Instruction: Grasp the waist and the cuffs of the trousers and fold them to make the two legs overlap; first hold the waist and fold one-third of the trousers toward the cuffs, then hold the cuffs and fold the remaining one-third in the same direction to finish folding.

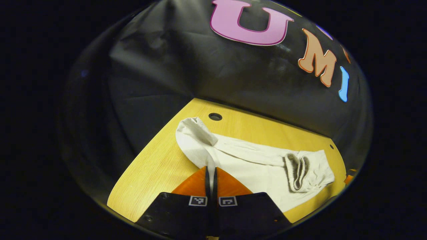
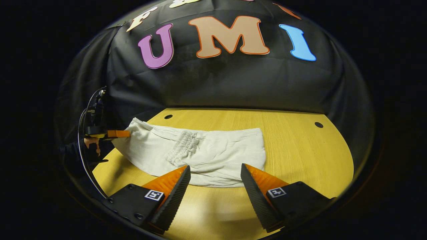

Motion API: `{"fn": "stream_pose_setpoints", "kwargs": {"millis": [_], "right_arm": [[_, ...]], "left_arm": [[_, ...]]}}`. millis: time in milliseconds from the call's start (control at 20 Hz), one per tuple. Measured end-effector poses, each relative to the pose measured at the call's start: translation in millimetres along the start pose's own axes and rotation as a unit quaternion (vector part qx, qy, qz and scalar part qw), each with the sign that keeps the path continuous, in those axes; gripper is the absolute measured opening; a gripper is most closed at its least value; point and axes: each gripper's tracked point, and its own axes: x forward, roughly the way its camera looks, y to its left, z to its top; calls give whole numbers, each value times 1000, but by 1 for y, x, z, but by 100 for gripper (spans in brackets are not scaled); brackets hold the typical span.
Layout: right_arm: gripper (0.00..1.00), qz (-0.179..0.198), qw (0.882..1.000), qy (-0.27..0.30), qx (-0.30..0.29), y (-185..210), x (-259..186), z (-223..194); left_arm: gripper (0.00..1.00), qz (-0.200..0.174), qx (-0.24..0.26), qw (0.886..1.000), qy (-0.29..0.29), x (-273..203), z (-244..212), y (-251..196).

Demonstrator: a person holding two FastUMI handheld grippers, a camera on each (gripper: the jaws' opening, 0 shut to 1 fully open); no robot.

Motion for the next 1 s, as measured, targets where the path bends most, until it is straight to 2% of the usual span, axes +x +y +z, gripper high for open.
{"fn": "stream_pose_setpoints", "kwargs": {"millis": [250, 400, 450, 500, 1000], "right_arm": [[96, 7, 1000, -9, 7, -24, -11, 8], [96, 10, 1000, -13, 15, -39, -20, 10], [92, 10, 1000, -15, 16, -44, -23, 11], [96, 10, 1000, -17, 18, -49, -26, 10], [97, -7, 998, -28, 48, -104, -48, 11]], "left_arm": [[0, -23, -5, 1000, -14, -9, 22, -49], [0, -33, 14, 999, -14, -12, 27, -80], [0, -38, 19, 999, -17, -13, 30, -90], [0, -42, 23, 999, -20, -15, 31, -101], [0, -92, 61, 993, -36, -14, 48, -207]]}}
